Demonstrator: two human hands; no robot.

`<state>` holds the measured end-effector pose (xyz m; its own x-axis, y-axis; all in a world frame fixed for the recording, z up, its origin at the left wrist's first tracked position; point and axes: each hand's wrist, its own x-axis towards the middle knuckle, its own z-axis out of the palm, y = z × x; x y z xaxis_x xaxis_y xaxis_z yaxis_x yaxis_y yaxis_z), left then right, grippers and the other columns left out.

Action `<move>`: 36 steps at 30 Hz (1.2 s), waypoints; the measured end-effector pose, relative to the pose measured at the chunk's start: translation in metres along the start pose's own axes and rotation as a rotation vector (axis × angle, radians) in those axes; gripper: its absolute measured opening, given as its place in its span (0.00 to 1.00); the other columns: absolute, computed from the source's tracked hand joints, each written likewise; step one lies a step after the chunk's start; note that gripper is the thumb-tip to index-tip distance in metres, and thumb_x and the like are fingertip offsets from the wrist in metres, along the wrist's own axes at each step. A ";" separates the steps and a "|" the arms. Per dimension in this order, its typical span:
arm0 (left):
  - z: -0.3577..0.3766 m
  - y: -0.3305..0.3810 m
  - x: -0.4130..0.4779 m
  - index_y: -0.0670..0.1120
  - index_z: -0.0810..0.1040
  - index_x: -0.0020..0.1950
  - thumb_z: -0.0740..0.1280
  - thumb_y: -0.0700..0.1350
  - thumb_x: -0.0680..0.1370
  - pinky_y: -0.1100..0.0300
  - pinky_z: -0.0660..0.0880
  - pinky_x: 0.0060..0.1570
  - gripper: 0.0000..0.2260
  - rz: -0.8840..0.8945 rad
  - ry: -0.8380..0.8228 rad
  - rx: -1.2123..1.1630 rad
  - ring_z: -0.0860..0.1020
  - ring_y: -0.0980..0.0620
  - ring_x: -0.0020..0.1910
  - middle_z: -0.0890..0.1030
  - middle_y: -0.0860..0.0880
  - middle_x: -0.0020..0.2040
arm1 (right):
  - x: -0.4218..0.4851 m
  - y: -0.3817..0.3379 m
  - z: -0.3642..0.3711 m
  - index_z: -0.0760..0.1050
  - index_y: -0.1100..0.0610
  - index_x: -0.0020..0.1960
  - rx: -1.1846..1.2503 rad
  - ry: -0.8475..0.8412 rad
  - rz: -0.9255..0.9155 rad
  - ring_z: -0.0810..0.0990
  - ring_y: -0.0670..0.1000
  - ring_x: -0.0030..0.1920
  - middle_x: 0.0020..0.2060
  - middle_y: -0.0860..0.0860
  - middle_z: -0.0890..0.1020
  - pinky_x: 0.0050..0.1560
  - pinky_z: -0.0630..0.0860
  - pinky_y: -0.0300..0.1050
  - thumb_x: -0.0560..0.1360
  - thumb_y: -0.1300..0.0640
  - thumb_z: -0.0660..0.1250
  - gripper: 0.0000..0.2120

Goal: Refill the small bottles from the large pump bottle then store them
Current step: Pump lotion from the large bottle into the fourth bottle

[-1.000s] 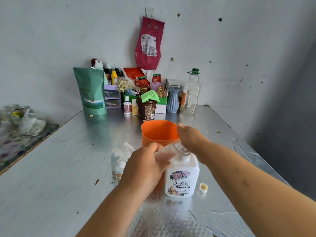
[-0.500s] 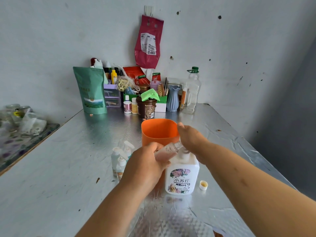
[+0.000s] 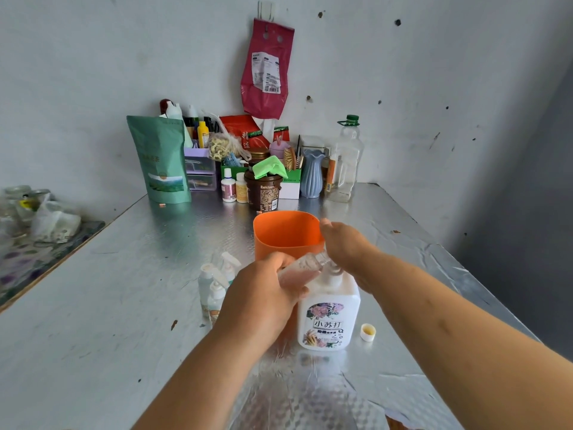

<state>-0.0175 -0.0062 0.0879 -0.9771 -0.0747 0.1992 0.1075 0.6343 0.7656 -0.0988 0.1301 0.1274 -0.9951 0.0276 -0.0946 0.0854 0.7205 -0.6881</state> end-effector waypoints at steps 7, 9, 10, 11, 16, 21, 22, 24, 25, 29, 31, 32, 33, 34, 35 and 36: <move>0.003 0.000 -0.002 0.56 0.78 0.51 0.74 0.49 0.73 0.60 0.72 0.41 0.09 -0.022 -0.015 0.019 0.80 0.55 0.46 0.83 0.56 0.46 | -0.005 0.001 0.006 0.68 0.57 0.59 0.009 0.065 -0.027 0.72 0.60 0.57 0.56 0.60 0.72 0.62 0.68 0.55 0.82 0.57 0.47 0.13; 0.001 0.002 -0.003 0.56 0.78 0.50 0.74 0.50 0.73 0.58 0.73 0.42 0.08 -0.022 -0.016 0.021 0.80 0.55 0.45 0.83 0.56 0.45 | -0.007 0.000 0.004 0.67 0.61 0.65 -0.010 0.038 -0.031 0.71 0.63 0.63 0.62 0.63 0.72 0.63 0.67 0.57 0.82 0.55 0.47 0.18; 0.001 0.002 -0.004 0.55 0.78 0.50 0.74 0.50 0.73 0.57 0.74 0.43 0.08 -0.018 -0.016 0.020 0.80 0.55 0.46 0.83 0.56 0.45 | -0.008 -0.002 0.002 0.65 0.61 0.68 -0.009 0.023 -0.026 0.70 0.63 0.64 0.64 0.62 0.71 0.65 0.67 0.56 0.83 0.53 0.46 0.20; 0.000 0.003 -0.004 0.55 0.78 0.50 0.74 0.50 0.73 0.56 0.75 0.44 0.09 -0.014 -0.014 0.019 0.80 0.55 0.46 0.83 0.56 0.45 | -0.009 -0.004 0.000 0.64 0.61 0.70 0.031 0.001 -0.009 0.69 0.62 0.65 0.66 0.61 0.70 0.66 0.65 0.55 0.83 0.50 0.45 0.23; -0.004 0.008 -0.004 0.56 0.78 0.50 0.73 0.53 0.73 0.52 0.78 0.48 0.09 0.003 -0.007 0.027 0.81 0.54 0.47 0.84 0.57 0.47 | -0.010 -0.009 -0.009 0.59 0.60 0.74 0.102 -0.004 0.018 0.66 0.60 0.69 0.71 0.60 0.66 0.67 0.63 0.55 0.82 0.43 0.44 0.28; -0.003 0.007 -0.004 0.56 0.78 0.51 0.73 0.53 0.73 0.53 0.77 0.47 0.09 0.005 -0.006 0.030 0.81 0.54 0.47 0.83 0.56 0.46 | -0.009 -0.009 -0.007 0.60 0.63 0.73 0.111 -0.024 0.040 0.67 0.59 0.69 0.70 0.61 0.68 0.68 0.63 0.54 0.82 0.44 0.44 0.28; -0.003 0.006 -0.004 0.56 0.78 0.51 0.73 0.53 0.73 0.53 0.77 0.47 0.09 0.004 -0.007 0.030 0.81 0.54 0.47 0.83 0.56 0.46 | -0.010 -0.009 -0.007 0.61 0.63 0.73 0.099 -0.025 0.040 0.68 0.59 0.68 0.69 0.61 0.68 0.67 0.63 0.53 0.82 0.44 0.45 0.28; -0.002 0.004 -0.003 0.56 0.78 0.52 0.74 0.52 0.73 0.53 0.77 0.47 0.09 -0.002 -0.007 0.023 0.81 0.54 0.47 0.84 0.56 0.46 | -0.009 -0.008 -0.006 0.65 0.63 0.70 0.091 -0.030 0.035 0.71 0.58 0.63 0.64 0.60 0.72 0.64 0.65 0.51 0.82 0.45 0.45 0.27; -0.002 0.004 -0.003 0.57 0.78 0.51 0.74 0.51 0.73 0.53 0.77 0.47 0.09 -0.005 -0.004 0.021 0.81 0.54 0.47 0.84 0.57 0.46 | -0.009 -0.007 -0.006 0.68 0.63 0.67 0.090 -0.034 0.023 0.72 0.57 0.59 0.60 0.59 0.73 0.60 0.66 0.49 0.82 0.45 0.45 0.27; 0.001 0.001 -0.002 0.56 0.78 0.51 0.74 0.50 0.73 0.56 0.75 0.45 0.09 -0.013 -0.008 0.024 0.80 0.55 0.46 0.83 0.57 0.45 | -0.011 -0.006 -0.002 0.68 0.65 0.64 0.041 -0.035 0.004 0.68 0.54 0.49 0.50 0.58 0.70 0.52 0.65 0.46 0.83 0.51 0.45 0.22; 0.002 0.001 -0.003 0.56 0.78 0.51 0.73 0.50 0.73 0.58 0.74 0.43 0.09 -0.014 -0.017 0.022 0.80 0.55 0.46 0.83 0.56 0.46 | -0.011 -0.005 0.000 0.65 0.67 0.67 0.137 0.007 0.046 0.66 0.55 0.48 0.49 0.60 0.70 0.54 0.69 0.49 0.83 0.58 0.45 0.19; 0.002 0.001 -0.003 0.55 0.78 0.51 0.73 0.50 0.74 0.58 0.73 0.42 0.08 -0.015 -0.022 0.019 0.80 0.55 0.46 0.83 0.56 0.46 | -0.011 -0.006 0.001 0.64 0.67 0.67 0.145 0.018 0.054 0.67 0.55 0.48 0.51 0.62 0.71 0.56 0.70 0.50 0.83 0.59 0.45 0.19; 0.002 0.001 -0.003 0.55 0.78 0.51 0.73 0.50 0.74 0.59 0.73 0.42 0.08 -0.016 -0.023 0.016 0.80 0.55 0.46 0.83 0.56 0.45 | -0.011 -0.006 0.001 0.63 0.66 0.69 0.118 0.012 0.044 0.68 0.56 0.50 0.56 0.64 0.73 0.59 0.70 0.51 0.83 0.58 0.45 0.19; 0.002 0.001 -0.004 0.55 0.78 0.51 0.73 0.50 0.74 0.59 0.73 0.41 0.08 -0.019 -0.021 0.016 0.80 0.55 0.46 0.83 0.56 0.45 | -0.012 -0.007 0.000 0.62 0.65 0.70 0.066 -0.001 0.031 0.70 0.57 0.54 0.61 0.64 0.72 0.62 0.68 0.52 0.83 0.55 0.44 0.21; 0.001 0.001 -0.004 0.55 0.78 0.51 0.73 0.50 0.74 0.58 0.73 0.42 0.08 -0.021 -0.020 0.015 0.80 0.54 0.46 0.83 0.56 0.46 | -0.013 -0.007 0.000 0.61 0.63 0.72 0.036 -0.006 0.024 0.71 0.58 0.59 0.65 0.63 0.71 0.65 0.67 0.53 0.83 0.52 0.44 0.23; 0.001 0.002 -0.004 0.55 0.78 0.51 0.73 0.50 0.73 0.58 0.74 0.43 0.09 -0.023 -0.017 0.011 0.80 0.54 0.46 0.83 0.56 0.46 | -0.014 -0.009 -0.001 0.60 0.62 0.73 0.021 -0.016 0.027 0.70 0.60 0.64 0.67 0.62 0.69 0.67 0.65 0.54 0.83 0.50 0.43 0.24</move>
<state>-0.0139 -0.0044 0.0879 -0.9823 -0.0758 0.1712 0.0836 0.6407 0.7632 -0.0855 0.1243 0.1356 -0.9916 0.0357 -0.1244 0.1132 0.7049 -0.7002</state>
